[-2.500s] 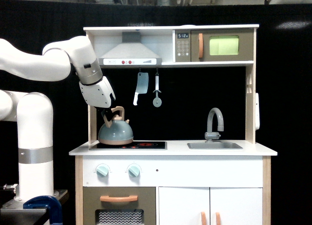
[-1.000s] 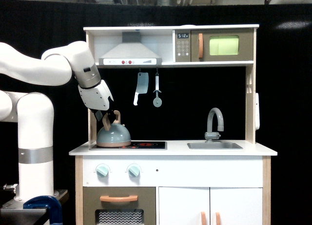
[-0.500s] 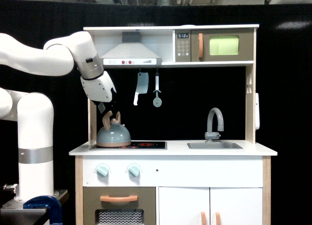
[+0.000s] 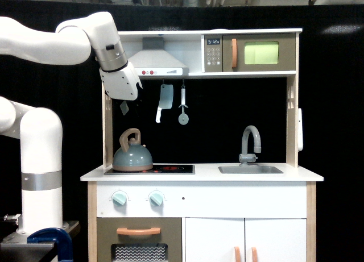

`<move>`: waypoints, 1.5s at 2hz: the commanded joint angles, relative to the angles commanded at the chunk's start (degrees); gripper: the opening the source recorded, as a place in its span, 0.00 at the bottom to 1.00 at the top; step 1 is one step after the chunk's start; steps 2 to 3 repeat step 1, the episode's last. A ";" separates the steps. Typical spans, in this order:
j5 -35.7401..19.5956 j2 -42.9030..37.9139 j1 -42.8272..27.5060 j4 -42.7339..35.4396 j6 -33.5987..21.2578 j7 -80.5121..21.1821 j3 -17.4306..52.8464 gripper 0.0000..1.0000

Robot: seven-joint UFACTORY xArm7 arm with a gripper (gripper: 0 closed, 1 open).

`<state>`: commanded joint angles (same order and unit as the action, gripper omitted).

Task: Place the teapot on the stove

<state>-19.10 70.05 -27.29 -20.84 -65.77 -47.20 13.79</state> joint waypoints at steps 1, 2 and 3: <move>2.68 -19.01 -4.49 -12.77 4.27 -8.93 11.16 1.00; 2.68 -19.01 -4.49 -12.77 4.27 -8.93 11.16 1.00; 2.68 -19.01 -4.49 -12.77 4.27 -8.93 11.16 1.00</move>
